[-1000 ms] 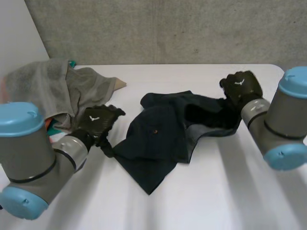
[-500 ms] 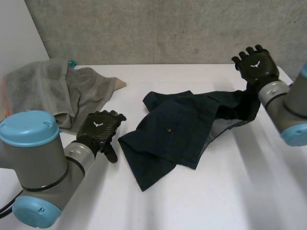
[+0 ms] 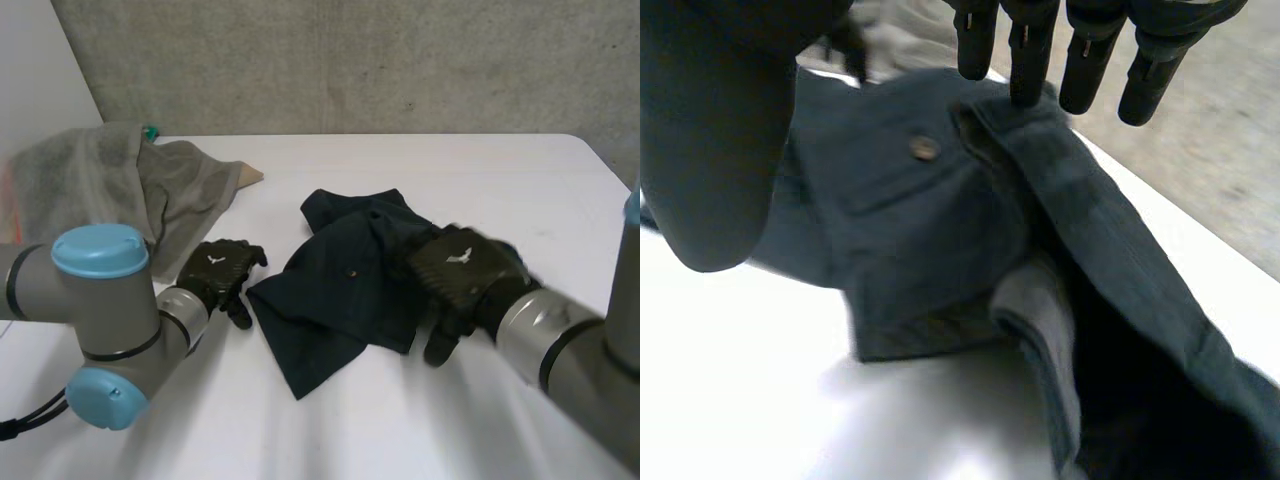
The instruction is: Fold the laundry.
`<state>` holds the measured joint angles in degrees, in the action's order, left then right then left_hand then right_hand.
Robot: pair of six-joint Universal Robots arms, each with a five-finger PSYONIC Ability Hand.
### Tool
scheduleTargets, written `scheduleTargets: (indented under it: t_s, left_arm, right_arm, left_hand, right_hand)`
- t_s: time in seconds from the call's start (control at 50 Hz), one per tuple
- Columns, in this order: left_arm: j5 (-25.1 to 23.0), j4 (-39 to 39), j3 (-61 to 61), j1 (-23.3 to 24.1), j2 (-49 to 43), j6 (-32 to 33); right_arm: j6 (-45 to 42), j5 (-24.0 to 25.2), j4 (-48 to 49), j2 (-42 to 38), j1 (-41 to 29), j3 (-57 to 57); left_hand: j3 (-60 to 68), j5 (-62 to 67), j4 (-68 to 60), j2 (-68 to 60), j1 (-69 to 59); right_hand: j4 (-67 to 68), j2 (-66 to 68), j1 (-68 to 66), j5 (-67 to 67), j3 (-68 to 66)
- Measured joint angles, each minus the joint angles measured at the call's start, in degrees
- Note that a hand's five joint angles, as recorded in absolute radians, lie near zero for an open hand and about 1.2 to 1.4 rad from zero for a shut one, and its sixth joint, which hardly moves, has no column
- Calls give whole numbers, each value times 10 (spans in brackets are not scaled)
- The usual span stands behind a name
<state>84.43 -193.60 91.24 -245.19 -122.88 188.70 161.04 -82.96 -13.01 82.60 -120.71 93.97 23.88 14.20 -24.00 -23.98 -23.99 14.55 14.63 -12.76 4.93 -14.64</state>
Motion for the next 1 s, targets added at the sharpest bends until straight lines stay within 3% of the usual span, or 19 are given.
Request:
scheduleTargets:
  t_s: [0.06,0.18,0.34,0.52,0.6,0.68,0.72,0.82,0.9,1.0]
  left_arm:
    - [-10,1,-6,2,-7,-9]
    - [-20,1,-18,10,-10,-30]
    - [-16,1,-37,24,-18,-34]
    - [-11,1,-56,29,-30,-31]
    - [-11,1,-63,29,-28,-31]
    - [-10,2,-69,31,-21,-32]
    - [-8,2,-72,32,-14,-32]
    - [12,4,-82,33,22,-32]
    - [32,6,-107,33,69,-32]
    - [46,34,-177,35,163,-33]
  right_arm:
    - [-1,0,9,-2,-20,12]
    - [-4,-19,77,-67,-45,30]
    - [-21,-92,196,-141,-68,32]
    - [-50,-112,269,-208,-85,14]
    - [-56,-112,283,-242,-84,-5]
    - [-67,-116,294,-269,-81,-23]
    - [-73,-121,301,-273,-79,-28]
    - [-85,-132,316,-238,-72,-36]
    - [-92,-133,315,-163,-68,-50]
    - [-91,-115,242,-53,-48,-124]
  left_hand:
    - [20,17,-18,-19,-19]
    - [190,184,-189,-190,-203]
    - [414,409,-418,-417,-405]
    - [441,425,-445,-443,-409]
    - [441,425,-445,-443,-409]
    - [441,425,-445,-443,-409]
    - [441,425,-445,-443,-409]
    - [441,425,-445,-443,-409]
    - [441,425,-446,-444,-409]
    - [441,429,-446,-444,-411]
  right_hand:
    - [3,1,0,4,-3]
    - [15,14,-26,15,-13]
    - [15,14,-26,16,-13]
    - [74,64,-91,72,-75]
    - [195,194,-215,184,-194]
    - [480,481,-491,472,-473]
    - [522,513,-501,498,-518]
    - [538,519,-501,499,-531]
    - [538,519,-501,499,-531]
    - [539,519,-501,510,-531]
